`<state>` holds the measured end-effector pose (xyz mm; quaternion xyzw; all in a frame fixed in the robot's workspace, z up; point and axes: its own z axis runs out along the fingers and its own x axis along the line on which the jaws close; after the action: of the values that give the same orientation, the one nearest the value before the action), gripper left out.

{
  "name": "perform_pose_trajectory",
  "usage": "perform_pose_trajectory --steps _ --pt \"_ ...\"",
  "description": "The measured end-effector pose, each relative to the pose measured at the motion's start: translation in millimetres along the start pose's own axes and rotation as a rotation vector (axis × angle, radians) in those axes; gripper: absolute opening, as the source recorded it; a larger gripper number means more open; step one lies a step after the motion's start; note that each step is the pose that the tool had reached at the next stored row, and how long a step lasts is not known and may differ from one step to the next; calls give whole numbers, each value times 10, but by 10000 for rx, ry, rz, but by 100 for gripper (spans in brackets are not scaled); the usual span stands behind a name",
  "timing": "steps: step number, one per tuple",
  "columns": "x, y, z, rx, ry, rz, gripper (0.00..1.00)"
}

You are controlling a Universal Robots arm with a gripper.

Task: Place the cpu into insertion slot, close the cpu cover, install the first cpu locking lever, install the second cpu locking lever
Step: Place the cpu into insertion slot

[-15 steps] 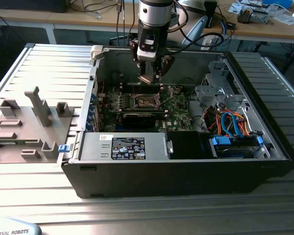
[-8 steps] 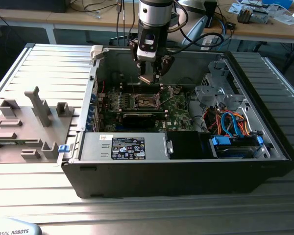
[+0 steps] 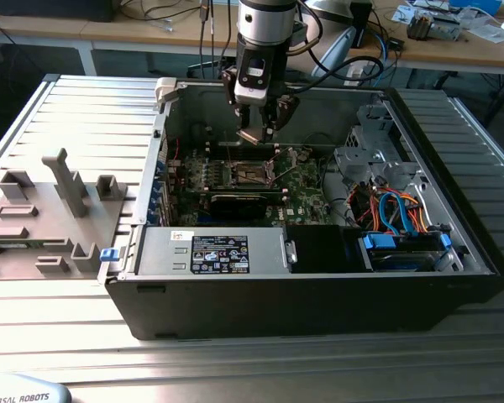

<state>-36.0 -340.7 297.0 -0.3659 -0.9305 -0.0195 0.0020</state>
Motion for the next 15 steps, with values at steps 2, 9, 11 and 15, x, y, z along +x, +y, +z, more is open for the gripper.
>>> perform_pose_trajectory --steps 2,9,11,15 --pt "0 0 0 0 0 12 54" --pt "0 0 0 -1 -1 39 54" --pt "0 0 0 0 -2 47 54" --pt "0 0 0 -1 -2 66 54"
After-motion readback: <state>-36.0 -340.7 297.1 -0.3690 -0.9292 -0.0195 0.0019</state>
